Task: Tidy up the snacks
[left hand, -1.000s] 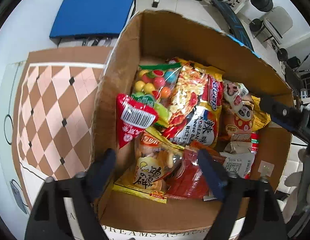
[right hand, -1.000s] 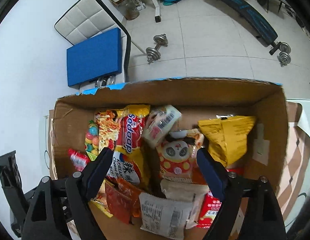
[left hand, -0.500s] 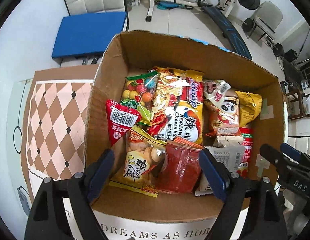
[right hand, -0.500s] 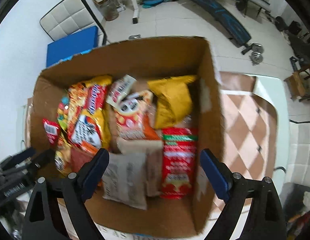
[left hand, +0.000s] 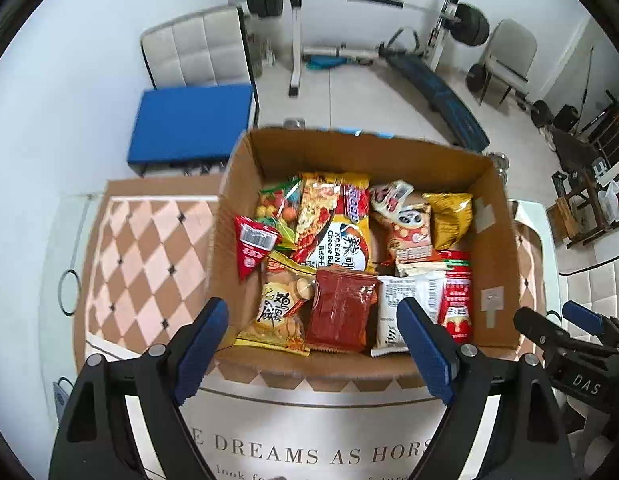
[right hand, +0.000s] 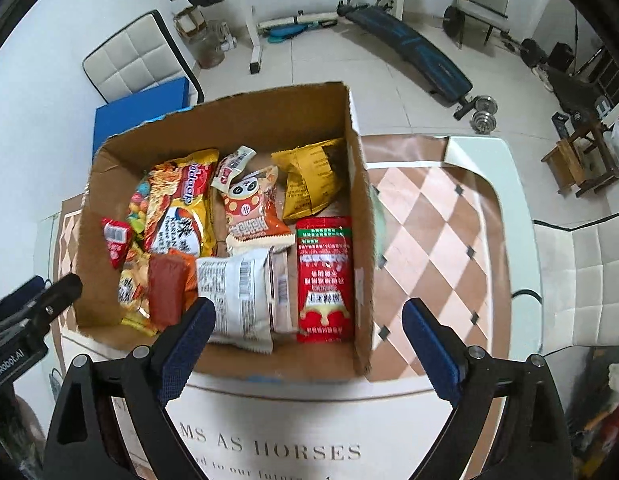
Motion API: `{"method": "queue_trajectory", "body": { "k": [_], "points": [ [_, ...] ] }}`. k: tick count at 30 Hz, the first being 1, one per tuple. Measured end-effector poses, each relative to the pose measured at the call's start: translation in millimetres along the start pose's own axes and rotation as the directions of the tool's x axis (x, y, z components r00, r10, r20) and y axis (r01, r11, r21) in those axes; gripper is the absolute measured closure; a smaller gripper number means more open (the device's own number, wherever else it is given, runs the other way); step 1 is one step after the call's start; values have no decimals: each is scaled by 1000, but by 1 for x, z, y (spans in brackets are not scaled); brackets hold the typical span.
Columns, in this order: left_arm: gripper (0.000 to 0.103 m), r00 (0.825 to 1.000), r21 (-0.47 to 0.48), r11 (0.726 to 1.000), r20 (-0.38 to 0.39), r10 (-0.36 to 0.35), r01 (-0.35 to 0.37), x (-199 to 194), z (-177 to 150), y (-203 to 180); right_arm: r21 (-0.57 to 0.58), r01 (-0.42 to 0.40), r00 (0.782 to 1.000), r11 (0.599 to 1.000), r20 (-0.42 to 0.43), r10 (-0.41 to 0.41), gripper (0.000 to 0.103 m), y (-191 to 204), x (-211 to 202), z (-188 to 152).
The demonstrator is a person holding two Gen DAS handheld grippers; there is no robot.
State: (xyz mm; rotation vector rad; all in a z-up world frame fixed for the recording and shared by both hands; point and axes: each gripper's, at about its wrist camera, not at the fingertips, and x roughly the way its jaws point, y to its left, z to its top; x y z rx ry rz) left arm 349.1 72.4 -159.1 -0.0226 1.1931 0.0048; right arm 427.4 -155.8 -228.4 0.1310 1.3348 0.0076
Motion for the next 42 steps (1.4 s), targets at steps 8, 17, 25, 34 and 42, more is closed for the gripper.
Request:
{"method": "queue_trajectory", "body": {
  "k": [8, 17, 25, 34, 42],
  "points": [
    [17, 992, -12, 1000, 125, -14, 16, -76, -42, -3, -25, -3, 994, 1000, 107, 6, 6, 1, -76, -54],
    [17, 976, 38, 999, 214, -24, 16, -147, -95, -10, -13, -24, 976, 1000, 216, 26, 6, -6, -157, -118],
    [17, 967, 76, 997, 255, -20, 1, -194, -137, -15, -35, -13, 965, 999, 262, 22, 6, -4, -212, -172],
    [17, 958, 59, 998, 284, -36, 20, -223, -161, -12, -53, 1, 951, 999, 308, 15, 6, 4, -262, -212],
    [17, 947, 38, 998, 315, -61, 51, -232, -164, -8, -46, 27, 938, 999, 345, -10, 3, 6, -276, -221]
  ]
}}
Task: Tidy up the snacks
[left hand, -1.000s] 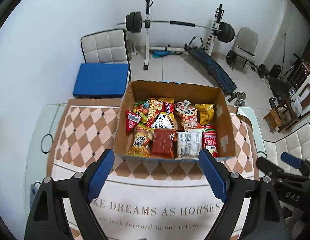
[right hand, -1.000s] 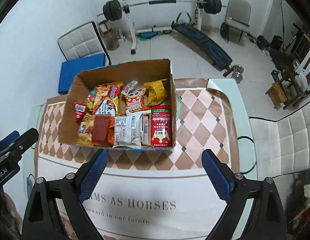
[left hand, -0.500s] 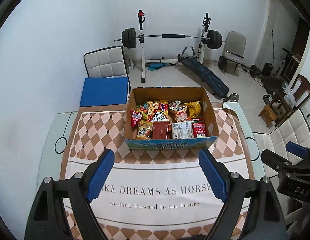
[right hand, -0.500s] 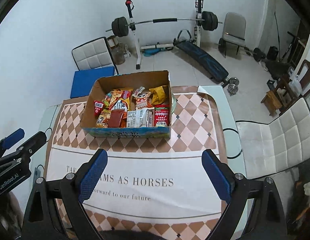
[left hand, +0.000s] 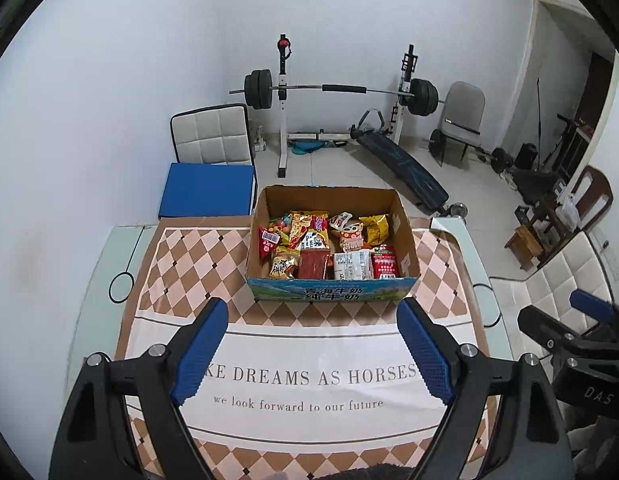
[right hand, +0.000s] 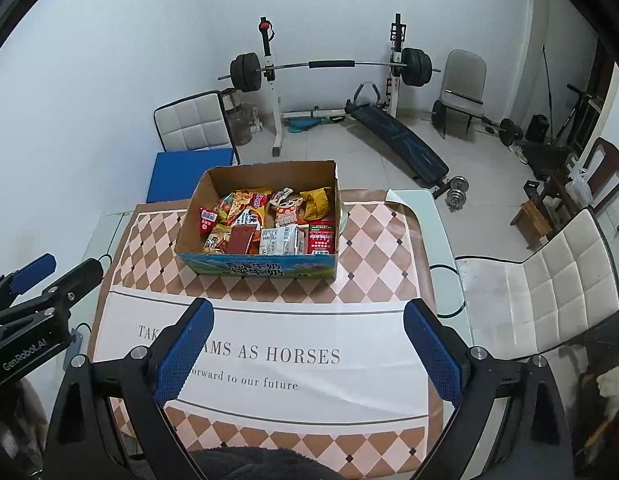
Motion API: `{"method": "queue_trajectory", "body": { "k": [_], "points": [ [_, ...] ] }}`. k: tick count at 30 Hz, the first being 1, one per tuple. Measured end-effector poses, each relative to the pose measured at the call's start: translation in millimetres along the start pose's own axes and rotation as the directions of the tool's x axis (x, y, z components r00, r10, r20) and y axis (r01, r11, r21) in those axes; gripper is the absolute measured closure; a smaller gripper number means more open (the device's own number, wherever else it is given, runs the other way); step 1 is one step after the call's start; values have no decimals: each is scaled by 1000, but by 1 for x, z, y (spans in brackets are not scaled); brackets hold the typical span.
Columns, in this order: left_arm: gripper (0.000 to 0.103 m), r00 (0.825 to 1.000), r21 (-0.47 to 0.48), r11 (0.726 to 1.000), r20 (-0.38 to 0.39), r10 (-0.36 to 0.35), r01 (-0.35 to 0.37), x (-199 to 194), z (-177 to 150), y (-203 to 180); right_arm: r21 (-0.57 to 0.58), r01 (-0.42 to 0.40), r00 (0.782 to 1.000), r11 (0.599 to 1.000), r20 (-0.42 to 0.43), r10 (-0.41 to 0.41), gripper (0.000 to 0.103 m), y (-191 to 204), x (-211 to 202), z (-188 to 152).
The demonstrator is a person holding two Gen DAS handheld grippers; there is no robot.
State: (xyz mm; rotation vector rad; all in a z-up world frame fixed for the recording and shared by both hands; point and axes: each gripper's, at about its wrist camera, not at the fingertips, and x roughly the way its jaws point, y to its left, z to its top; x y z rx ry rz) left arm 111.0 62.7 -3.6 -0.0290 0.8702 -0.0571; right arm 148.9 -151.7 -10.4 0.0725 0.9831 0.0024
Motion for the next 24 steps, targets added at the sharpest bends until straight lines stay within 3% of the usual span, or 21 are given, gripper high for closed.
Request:
{"method": "queue_trajectory", "body": {
  "k": [2, 3, 4, 9, 24],
  "points": [
    [15, 1000, -19, 1000, 8, -16, 16, 4, 1, 4, -2, 3, 1000, 1000, 7, -3, 2, 0, 2, 1],
    [4, 1000, -22, 1000, 11, -15, 16, 6, 2, 5, -15, 15, 1000, 1000, 15, -15, 2, 2, 4, 1],
    [1, 1000, -22, 1000, 12, -16, 17, 9, 3, 6, -23, 24, 1000, 999, 17, -24, 2, 4, 6, 2],
    [1, 999, -6, 1000, 36, 11, -11, 17, 8, 8, -15, 34, 999, 999, 23, -34, 2, 7, 21, 8],
    [1, 998, 15, 998, 8, 68, -68, 52, 16, 10, 21, 65, 997, 998, 45, -66, 1, 4, 51, 33]
  ]
}}
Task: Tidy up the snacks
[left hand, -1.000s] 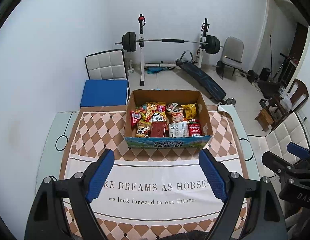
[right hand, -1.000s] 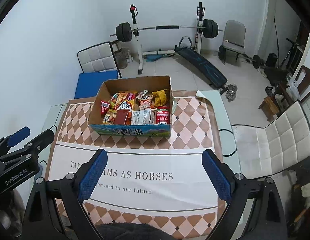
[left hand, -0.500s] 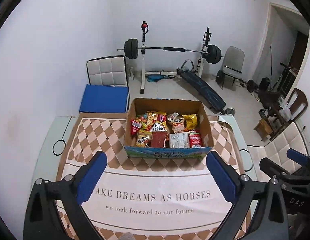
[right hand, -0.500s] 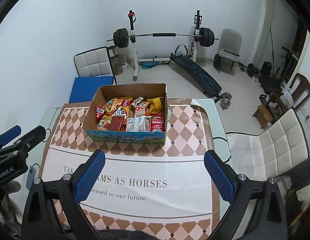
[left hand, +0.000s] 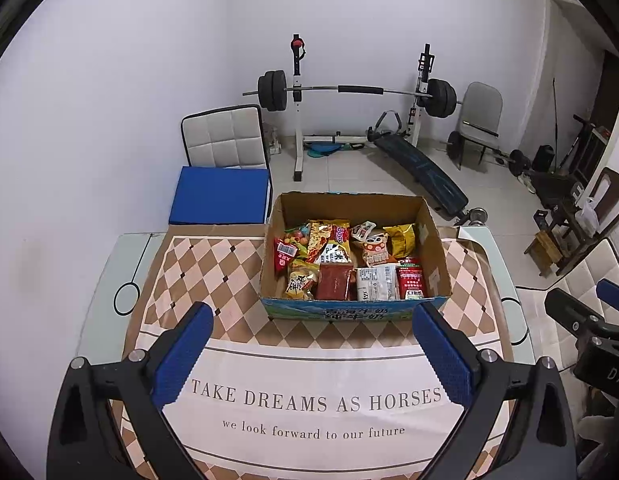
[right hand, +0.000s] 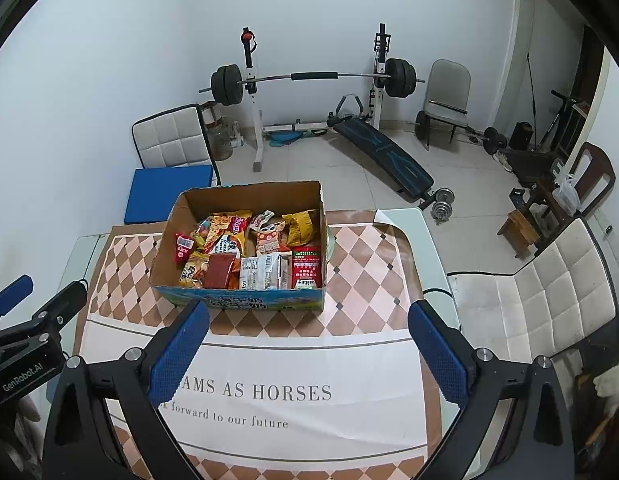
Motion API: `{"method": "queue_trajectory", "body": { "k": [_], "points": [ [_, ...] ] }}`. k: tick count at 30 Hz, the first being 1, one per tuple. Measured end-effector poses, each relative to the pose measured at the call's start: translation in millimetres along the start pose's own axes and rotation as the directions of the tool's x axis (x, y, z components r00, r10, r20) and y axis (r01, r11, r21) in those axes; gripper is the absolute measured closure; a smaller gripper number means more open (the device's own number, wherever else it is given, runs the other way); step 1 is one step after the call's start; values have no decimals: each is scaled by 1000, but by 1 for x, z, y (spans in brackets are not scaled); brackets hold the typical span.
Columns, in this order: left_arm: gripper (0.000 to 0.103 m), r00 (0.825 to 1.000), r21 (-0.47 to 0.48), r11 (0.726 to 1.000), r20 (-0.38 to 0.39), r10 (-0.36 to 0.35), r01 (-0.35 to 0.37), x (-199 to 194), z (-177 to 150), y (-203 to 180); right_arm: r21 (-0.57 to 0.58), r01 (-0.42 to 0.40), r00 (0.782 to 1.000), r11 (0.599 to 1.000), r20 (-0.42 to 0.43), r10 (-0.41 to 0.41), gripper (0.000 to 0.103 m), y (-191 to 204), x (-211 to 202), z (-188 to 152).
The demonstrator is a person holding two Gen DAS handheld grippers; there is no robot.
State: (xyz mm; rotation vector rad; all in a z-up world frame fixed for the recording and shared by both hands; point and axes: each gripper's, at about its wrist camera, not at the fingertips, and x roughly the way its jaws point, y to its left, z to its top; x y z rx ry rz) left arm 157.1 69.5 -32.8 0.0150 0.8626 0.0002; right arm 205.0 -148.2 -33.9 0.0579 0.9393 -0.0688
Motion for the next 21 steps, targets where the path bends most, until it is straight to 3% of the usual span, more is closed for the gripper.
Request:
{"method": "queue_trajectory", "body": {
  "k": [21],
  "points": [
    [1, 1000, 6, 1000, 21, -9, 9, -4, 11, -2, -4, 8, 1000, 1000, 25, -8, 1, 2, 3, 3]
  ]
}}
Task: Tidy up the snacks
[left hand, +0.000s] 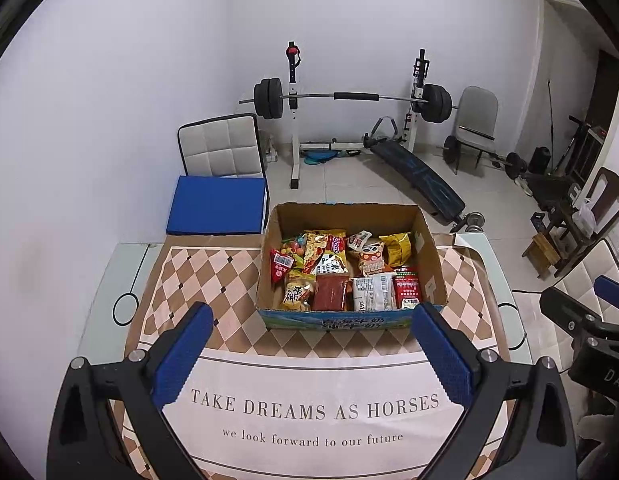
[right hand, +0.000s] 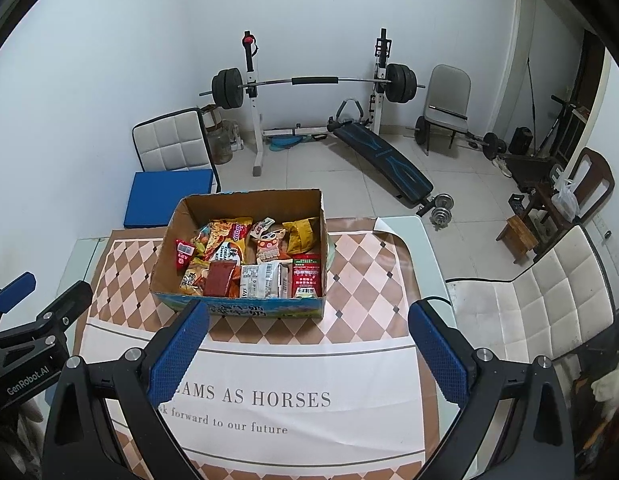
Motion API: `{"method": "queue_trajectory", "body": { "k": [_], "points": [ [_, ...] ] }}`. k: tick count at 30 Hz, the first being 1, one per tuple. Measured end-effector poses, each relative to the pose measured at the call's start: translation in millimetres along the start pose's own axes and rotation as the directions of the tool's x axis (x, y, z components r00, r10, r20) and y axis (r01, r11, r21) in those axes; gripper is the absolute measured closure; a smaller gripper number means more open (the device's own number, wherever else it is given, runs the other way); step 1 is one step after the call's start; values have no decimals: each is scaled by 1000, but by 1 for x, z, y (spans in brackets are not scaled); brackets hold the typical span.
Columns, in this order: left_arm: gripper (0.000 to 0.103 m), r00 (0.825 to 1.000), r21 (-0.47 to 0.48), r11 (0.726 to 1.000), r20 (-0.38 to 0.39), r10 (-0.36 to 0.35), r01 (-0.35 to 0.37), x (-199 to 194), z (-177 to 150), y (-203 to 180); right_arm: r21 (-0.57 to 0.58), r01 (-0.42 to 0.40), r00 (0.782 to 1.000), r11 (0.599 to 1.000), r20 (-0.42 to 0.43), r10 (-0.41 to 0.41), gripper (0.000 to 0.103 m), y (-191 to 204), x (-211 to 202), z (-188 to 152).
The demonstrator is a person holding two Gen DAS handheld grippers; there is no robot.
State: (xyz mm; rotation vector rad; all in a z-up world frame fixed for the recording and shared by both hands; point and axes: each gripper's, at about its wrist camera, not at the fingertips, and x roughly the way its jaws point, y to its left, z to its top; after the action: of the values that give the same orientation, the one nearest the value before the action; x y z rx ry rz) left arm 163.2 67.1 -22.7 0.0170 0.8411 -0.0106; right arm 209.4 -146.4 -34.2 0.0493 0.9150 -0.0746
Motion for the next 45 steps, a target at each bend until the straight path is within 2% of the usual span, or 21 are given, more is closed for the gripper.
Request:
{"method": "queue_trajectory", "body": {
  "k": [45],
  "points": [
    [1, 999, 5, 1000, 35, -30, 30, -15, 14, 3, -5, -22, 1000, 1000, -1, 22, 1, 3, -14, 10]
  ]
}}
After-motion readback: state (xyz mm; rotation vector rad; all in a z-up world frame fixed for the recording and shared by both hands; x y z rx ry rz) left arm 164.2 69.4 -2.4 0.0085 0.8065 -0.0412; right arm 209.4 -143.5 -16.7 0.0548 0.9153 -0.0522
